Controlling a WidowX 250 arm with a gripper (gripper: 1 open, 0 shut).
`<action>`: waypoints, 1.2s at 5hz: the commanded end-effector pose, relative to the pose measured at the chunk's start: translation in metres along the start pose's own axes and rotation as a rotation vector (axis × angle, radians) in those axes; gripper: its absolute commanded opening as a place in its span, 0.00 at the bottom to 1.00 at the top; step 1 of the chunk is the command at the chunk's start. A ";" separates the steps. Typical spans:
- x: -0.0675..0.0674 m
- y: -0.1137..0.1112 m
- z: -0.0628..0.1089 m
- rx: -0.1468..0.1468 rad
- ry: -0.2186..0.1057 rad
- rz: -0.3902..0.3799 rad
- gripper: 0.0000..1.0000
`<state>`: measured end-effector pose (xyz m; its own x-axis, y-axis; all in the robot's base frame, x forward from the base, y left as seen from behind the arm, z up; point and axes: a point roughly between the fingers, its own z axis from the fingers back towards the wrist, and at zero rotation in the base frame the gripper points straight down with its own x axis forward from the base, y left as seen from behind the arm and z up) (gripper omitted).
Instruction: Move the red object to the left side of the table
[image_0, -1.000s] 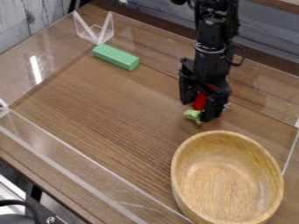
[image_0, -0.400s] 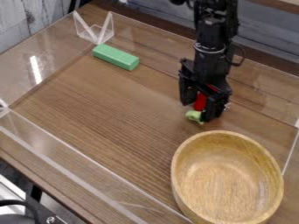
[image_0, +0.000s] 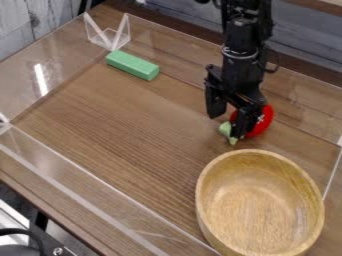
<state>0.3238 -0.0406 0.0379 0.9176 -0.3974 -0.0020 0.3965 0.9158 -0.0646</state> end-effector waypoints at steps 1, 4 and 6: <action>0.015 0.005 0.016 0.024 -0.071 0.007 1.00; 0.021 0.008 0.019 0.027 -0.095 0.032 0.00; 0.008 0.016 0.057 0.052 -0.162 0.088 0.00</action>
<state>0.3339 -0.0284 0.0746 0.9438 -0.3153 0.0989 0.3202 0.9466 -0.0376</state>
